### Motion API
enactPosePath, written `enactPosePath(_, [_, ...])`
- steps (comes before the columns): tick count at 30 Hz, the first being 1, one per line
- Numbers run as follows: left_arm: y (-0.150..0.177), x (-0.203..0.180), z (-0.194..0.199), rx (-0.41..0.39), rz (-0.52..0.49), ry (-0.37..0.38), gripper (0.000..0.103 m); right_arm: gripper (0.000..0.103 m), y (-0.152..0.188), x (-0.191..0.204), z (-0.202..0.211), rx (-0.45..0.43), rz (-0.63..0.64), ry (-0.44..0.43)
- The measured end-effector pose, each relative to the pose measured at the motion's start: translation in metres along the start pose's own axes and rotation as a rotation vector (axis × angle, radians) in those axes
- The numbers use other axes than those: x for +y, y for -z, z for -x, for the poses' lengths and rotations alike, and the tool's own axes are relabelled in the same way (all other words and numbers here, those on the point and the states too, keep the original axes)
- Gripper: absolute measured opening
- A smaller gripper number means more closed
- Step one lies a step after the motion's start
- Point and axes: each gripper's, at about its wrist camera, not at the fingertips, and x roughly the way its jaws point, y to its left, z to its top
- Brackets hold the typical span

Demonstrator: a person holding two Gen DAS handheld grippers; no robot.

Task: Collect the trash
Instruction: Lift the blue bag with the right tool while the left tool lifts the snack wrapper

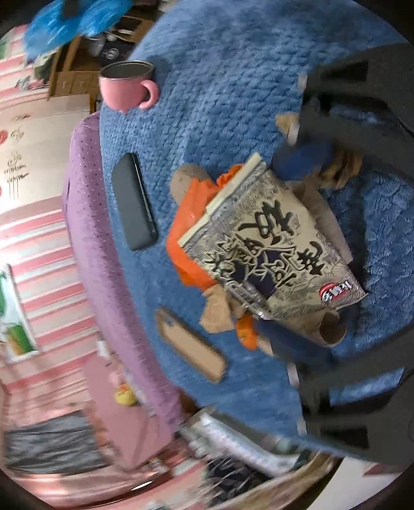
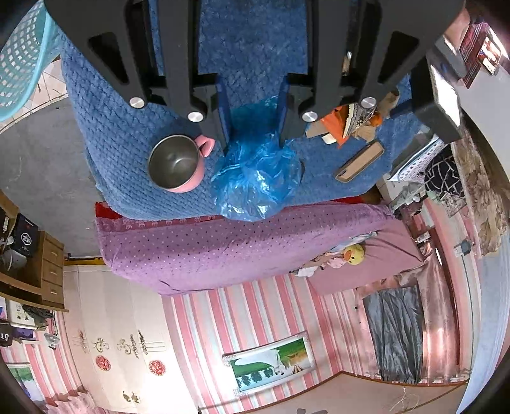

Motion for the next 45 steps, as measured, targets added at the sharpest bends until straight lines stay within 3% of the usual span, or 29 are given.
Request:
enactPosePath(1, [0.000,0.007,0.000,0.015,0.031,0.043,0.030,0.025,0.001,0.001,0.000,0.000,0.004,-0.001])
enactPosePath(5, [-0.002,0.027,0.019,-0.030,0.148,0.097,0.018,0.025,0.002,0.002,0.006,-0.004,0.020,-0.003])
enactPosePath(7, [-0.004,0.037,0.036,-0.083,0.198,0.127,0.003,0.025,0.003,0.001,0.009,-0.006,0.023,0.000])
enactPosePath(16, [-0.014,0.065,0.104,-0.325,0.339,0.230,0.000,0.025,0.008,0.017,0.028,-0.031,0.073,-0.004])
enactPosePath(20, [-0.017,0.069,0.122,-0.379,0.355,0.257,0.000,0.025,0.010,0.029,0.039,-0.051,0.101,-0.009])
enactPosePath(33, [-0.018,0.056,0.129,-0.352,0.334,0.257,0.000,0.025,0.013,0.032,0.052,-0.068,0.104,0.022])
enactPosePath(37, [-0.019,0.051,0.126,-0.343,0.299,0.244,0.000,0.025,0.013,0.031,0.051,-0.068,0.123,0.030])
enactPosePath(42, [-0.021,0.039,0.131,-0.374,0.247,0.174,0.000,0.025,0.012,0.029,0.050,-0.067,0.121,0.035])
enactPosePath(45, [-0.022,0.035,0.129,-0.362,0.259,0.195,0.001,0.025,0.011,0.028,0.051,-0.069,0.126,0.034])
